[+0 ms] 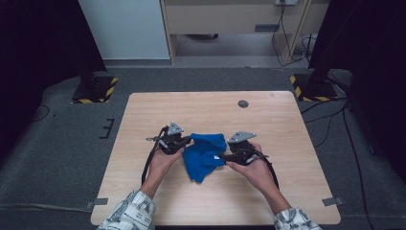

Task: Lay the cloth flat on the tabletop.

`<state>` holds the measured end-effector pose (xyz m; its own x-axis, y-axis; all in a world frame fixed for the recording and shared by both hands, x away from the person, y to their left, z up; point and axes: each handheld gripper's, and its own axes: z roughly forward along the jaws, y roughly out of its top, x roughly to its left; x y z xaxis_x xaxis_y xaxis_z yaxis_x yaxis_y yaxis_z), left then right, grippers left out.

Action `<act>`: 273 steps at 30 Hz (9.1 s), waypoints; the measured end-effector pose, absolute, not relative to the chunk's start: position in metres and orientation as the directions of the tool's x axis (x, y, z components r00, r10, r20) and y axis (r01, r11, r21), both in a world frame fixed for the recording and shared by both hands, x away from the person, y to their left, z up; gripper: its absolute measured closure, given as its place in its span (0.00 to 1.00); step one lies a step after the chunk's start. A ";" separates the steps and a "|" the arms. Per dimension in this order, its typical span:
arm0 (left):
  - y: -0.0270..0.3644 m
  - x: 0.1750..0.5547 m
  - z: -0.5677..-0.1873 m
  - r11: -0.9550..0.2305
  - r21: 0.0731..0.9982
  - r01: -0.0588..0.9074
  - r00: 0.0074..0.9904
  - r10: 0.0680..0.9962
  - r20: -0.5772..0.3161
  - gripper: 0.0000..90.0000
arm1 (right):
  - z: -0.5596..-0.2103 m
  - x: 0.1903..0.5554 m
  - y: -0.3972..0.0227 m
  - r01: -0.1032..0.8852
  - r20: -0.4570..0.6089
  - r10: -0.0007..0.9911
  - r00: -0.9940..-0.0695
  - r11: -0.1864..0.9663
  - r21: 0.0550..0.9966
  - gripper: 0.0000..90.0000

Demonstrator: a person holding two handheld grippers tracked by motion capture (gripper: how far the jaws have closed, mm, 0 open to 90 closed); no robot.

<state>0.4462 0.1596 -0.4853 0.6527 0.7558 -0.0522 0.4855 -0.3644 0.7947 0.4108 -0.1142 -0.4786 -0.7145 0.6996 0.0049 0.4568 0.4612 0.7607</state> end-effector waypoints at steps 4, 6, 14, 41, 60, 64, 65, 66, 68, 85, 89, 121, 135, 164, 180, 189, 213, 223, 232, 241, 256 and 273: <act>0.157 0.447 -0.487 -0.363 0.794 0.487 0.652 0.756 -0.055 0.98 | -0.487 0.403 -0.121 0.463 0.028 0.688 -0.725 0.457 0.759 0.62; 0.157 0.447 -0.487 -0.365 0.793 0.488 0.653 0.755 -0.054 0.98 | -0.490 0.401 -0.121 0.466 0.035 0.685 -0.728 0.455 0.759 0.65; 0.158 0.445 -0.485 -0.366 0.796 0.483 0.656 0.753 -0.052 0.98 | -0.506 0.390 -0.122 0.494 0.061 0.697 -0.715 0.442 0.749 0.76; 0.159 0.444 -0.485 -0.358 0.800 0.482 0.659 0.749 -0.062 0.98 | -0.529 0.393 -0.096 0.575 0.102 0.759 -0.643 0.390 0.719 0.55; 0.166 0.444 -0.478 -0.333 0.813 0.477 0.647 0.759 -0.070 0.98 | -0.524 0.396 -0.118 0.542 0.067 0.764 -0.642 0.389 0.745 0.98; 0.171 0.445 -0.471 -0.323 0.821 0.472 0.642 0.764 -0.069 0.98 | -0.507 0.399 -0.139 0.532 0.062 0.784 -0.618 0.360 0.766 0.98; 0.172 0.445 -0.469 -0.321 0.822 0.471 0.641 0.765 -0.068 0.98 | -0.504 0.400 -0.144 0.533 0.067 0.787 -0.613 0.350 0.770 0.98; 0.173 0.445 -0.467 -0.319 0.823 0.469 0.640 0.766 -0.068 0.98 | -0.504 0.400 -0.144 0.533 0.067 0.787 -0.613 0.350 0.770 0.98; 0.174 0.445 -0.464 -0.315 0.827 0.466 0.637 0.768 -0.067 0.98 | -0.499 0.402 -0.151 0.527 0.065 0.792 -0.608 0.341 0.778 0.98; 0.183 0.446 -0.442 -0.295 0.844 0.449 0.623 0.780 -0.058 0.98 | -0.460 0.417 -0.186 0.476 -0.015 0.812 -0.583 0.356 0.804 0.98; 0.183 0.446 -0.437 -0.291 0.847 0.446 0.623 0.780 -0.060 0.98 | -0.451 0.420 -0.189 0.455 -0.040 0.809 -0.586 0.370 0.810 0.98; 0.183 0.439 -0.394 -0.260 0.882 0.392 0.642 0.764 -0.060 0.98 | -0.399 0.422 -0.203 0.361 -0.106 0.807 -0.580 0.372 0.855 0.99; 0.183 0.439 -0.389 -0.276 0.880 0.387 0.629 0.777 -0.033 0.98 | -0.391 0.427 -0.202 0.352 -0.108 0.809 -0.578 0.366 0.862 0.99; 0.175 0.398 -0.351 -0.302 0.910 0.285 0.678 0.734 0.031 0.97 | -0.364 0.392 -0.223 0.269 -0.110 0.803 -0.586 0.320 0.908 0.99; 0.179 0.353 -0.332 -0.309 0.917 0.254 0.694 0.718 0.049 0.96 | -0.346 0.355 -0.234 0.202 -0.101 0.793 -0.600 0.272 0.941 0.99; 0.172 0.305 -0.305 -0.303 0.937 0.175 0.723 0.685 0.086 0.96 | -0.326 0.320 -0.243 0.155 -0.112 0.784 -0.611 0.257 0.954 0.99; 0.176 0.431 -0.374 -0.337 0.850 0.406 0.685 0.728 -0.038 0.96 | -0.383 0.427 -0.224 0.311 -0.104 0.782 -0.614 0.361 0.879 0.99; 0.173 0.455 -0.394 -0.342 0.834 0.434 0.665 0.745 -0.041 0.97 | -0.400 0.454 -0.218 0.358 -0.093 0.792 -0.604 0.374 0.855 0.99; 0.173 0.481 -0.417 -0.355 0.810 0.467 0.640 0.768 -0.032 0.97 | -0.424 0.485 -0.212 0.406 -0.090 0.811 -0.578 0.382 0.830 0.98; 0.172 0.505 -0.448 -0.383 0.777 0.500 0.622 0.783 -0.014 0.98 | -0.451 0.507 -0.202 0.424 -0.136 0.817 -0.561 0.424 0.800 0.98; 0.169 0.539 -0.477 -0.364 0.760 0.539 0.567 0.824 -0.008 0.98 | -0.489 0.546 -0.188 0.499 -0.097 0.854 -0.511 0.387 0.776 0.98; 0.183 0.535 -0.460 -0.320 0.828 0.460 0.510 0.859 0.049 0.63 | -0.473 0.543 -0.195 0.498 -0.136 0.909 -0.394 0.336 0.799 0.37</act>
